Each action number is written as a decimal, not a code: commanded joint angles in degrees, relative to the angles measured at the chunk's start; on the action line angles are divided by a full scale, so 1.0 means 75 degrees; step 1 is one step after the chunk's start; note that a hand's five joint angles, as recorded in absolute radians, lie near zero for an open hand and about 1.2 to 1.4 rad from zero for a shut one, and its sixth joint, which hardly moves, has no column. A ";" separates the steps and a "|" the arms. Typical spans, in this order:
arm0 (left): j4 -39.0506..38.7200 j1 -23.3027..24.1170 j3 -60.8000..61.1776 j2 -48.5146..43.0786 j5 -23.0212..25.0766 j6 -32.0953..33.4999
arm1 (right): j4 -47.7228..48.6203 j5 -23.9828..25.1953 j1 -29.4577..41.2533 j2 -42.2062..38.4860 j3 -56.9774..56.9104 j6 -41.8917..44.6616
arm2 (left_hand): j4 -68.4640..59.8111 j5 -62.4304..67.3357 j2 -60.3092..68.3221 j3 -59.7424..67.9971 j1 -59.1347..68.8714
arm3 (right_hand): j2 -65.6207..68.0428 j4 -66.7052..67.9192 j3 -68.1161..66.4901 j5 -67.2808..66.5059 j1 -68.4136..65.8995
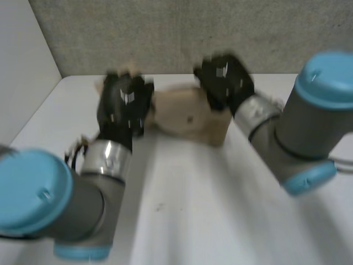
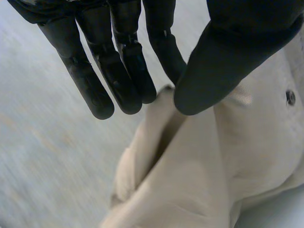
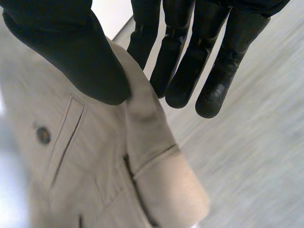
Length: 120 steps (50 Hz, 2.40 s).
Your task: Fold the shorts.
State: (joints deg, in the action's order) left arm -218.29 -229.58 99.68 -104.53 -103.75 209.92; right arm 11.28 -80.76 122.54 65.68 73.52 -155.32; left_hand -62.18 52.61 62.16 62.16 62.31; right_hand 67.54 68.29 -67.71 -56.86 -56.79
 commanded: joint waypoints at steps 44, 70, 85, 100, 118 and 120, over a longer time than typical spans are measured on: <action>0.2832 -0.3995 -0.0447 -0.1742 0.5631 -0.0277 | 0.0640 0.0116 -0.0906 0.0477 0.4271 0.0529 | 0.3498 -0.3555 -0.3495 -0.3495 -0.3515 | 0.1662 0.1562 -0.1638 -0.1752 -0.3095; 0.2715 -0.3913 0.0081 -0.1753 0.5689 0.0217 | 0.0640 0.0104 -0.0812 0.0219 0.4283 0.0822 | 0.2916 -0.2972 -0.2912 -0.2912 -0.2933 | 0.1662 0.1562 -0.1638 -0.1752 -0.3095; 0.2786 -0.3597 -0.0610 -0.2422 0.5291 0.0182 | 0.0605 0.0092 -0.0800 0.0172 0.4318 0.0834 | 0.0986 -0.1042 -0.0982 -0.0982 -0.1002 | 0.1662 0.1562 -0.1638 -0.1752 -0.3095; 0.3276 -0.3550 -0.0412 -0.1733 0.4894 0.0287 | 0.0547 0.0010 -0.0800 0.0254 0.4272 0.0834 | -0.2375 0.2319 0.2379 0.2379 0.2359 | 0.1662 0.1562 -0.1638 -0.1752 -0.3095; 0.7765 -0.2590 0.1744 0.2979 0.2432 0.0569 | -0.2367 0.0116 -0.0753 0.1508 0.3346 0.1172 | -0.2375 0.2319 0.2379 0.2379 0.2359 | 0.1662 0.1562 -0.1638 -0.1752 -0.3095; 0.7813 -0.2157 0.2014 0.3167 0.2303 0.0604 | -0.2768 0.0116 -0.0788 0.1520 0.3311 0.1512 | -0.2375 0.2319 0.2379 0.2379 0.2359 | 0.1662 0.1562 -0.1638 -0.1752 -0.3095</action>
State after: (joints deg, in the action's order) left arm -163.94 -251.71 109.62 -85.05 -83.35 214.24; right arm 0.62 -80.10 116.82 75.80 99.67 -148.50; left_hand -68.91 55.61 68.36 67.98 64.13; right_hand 67.88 68.29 -67.71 -56.89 -56.79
